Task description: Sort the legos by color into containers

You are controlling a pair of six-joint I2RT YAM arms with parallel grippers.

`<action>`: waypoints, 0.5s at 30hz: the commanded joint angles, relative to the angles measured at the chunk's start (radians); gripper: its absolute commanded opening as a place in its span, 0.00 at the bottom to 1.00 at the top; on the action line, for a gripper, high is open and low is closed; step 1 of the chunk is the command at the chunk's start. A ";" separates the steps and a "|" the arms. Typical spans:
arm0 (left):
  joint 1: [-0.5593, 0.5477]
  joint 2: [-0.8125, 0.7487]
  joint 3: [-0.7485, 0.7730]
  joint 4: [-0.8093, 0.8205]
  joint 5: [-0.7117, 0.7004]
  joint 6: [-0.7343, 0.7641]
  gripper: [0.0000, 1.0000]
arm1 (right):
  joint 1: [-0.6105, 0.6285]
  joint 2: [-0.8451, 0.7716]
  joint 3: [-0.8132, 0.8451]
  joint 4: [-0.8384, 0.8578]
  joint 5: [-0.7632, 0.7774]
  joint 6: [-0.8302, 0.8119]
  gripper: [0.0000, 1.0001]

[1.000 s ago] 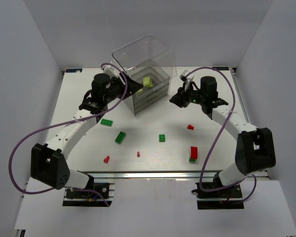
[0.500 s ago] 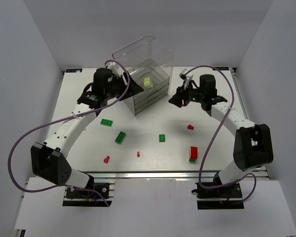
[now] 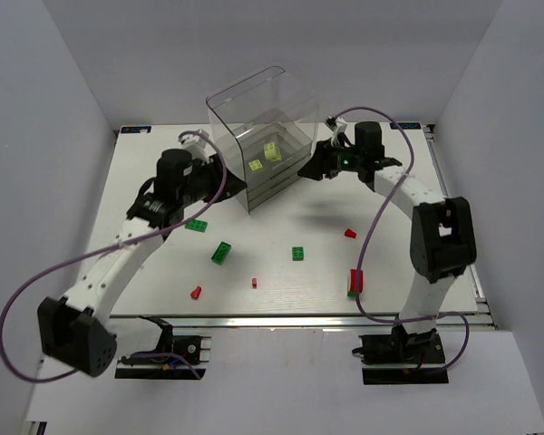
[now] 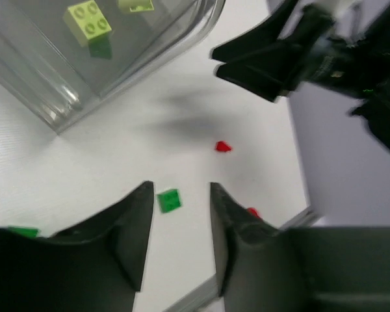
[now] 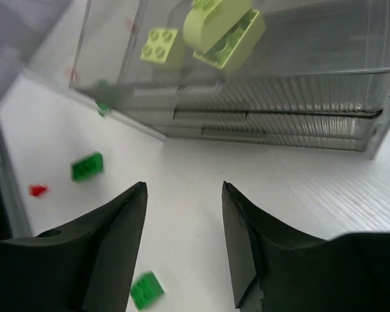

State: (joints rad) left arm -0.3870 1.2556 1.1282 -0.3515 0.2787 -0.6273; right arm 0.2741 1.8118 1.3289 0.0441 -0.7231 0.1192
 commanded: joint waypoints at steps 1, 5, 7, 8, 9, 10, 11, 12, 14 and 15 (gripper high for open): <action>0.005 -0.189 -0.097 0.138 -0.068 -0.034 0.54 | -0.001 0.096 0.101 0.005 -0.050 0.319 0.59; 0.005 -0.298 -0.188 0.138 -0.133 -0.077 0.72 | 0.005 0.159 0.104 0.080 -0.029 0.489 0.67; 0.005 -0.347 -0.225 0.128 -0.170 -0.104 0.73 | 0.008 0.188 0.104 0.092 -0.007 0.545 0.67; 0.005 -0.361 -0.237 0.126 -0.174 -0.115 0.72 | 0.007 0.199 0.104 0.089 -0.003 0.566 0.66; 0.005 -0.375 -0.249 0.126 -0.185 -0.124 0.73 | 0.007 0.214 0.099 0.091 0.004 0.604 0.65; 0.005 -0.398 -0.271 0.125 -0.197 -0.141 0.73 | 0.007 0.221 0.096 0.109 -0.001 0.628 0.65; 0.005 -0.407 -0.277 0.120 -0.205 -0.149 0.73 | 0.007 0.227 0.092 0.126 -0.007 0.646 0.64; 0.005 -0.415 -0.291 0.117 -0.213 -0.163 0.73 | 0.008 0.242 0.084 0.146 -0.015 0.690 0.62; 0.005 -0.433 -0.300 0.111 -0.231 -0.175 0.73 | 0.010 0.260 0.082 0.210 -0.027 0.737 0.60; 0.005 -0.438 -0.306 0.114 -0.236 -0.178 0.73 | 0.007 0.282 0.095 0.230 -0.032 0.772 0.56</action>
State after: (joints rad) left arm -0.3855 0.8440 0.8371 -0.2390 0.0933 -0.7685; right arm 0.2779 2.0647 1.3918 0.1524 -0.7296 0.7422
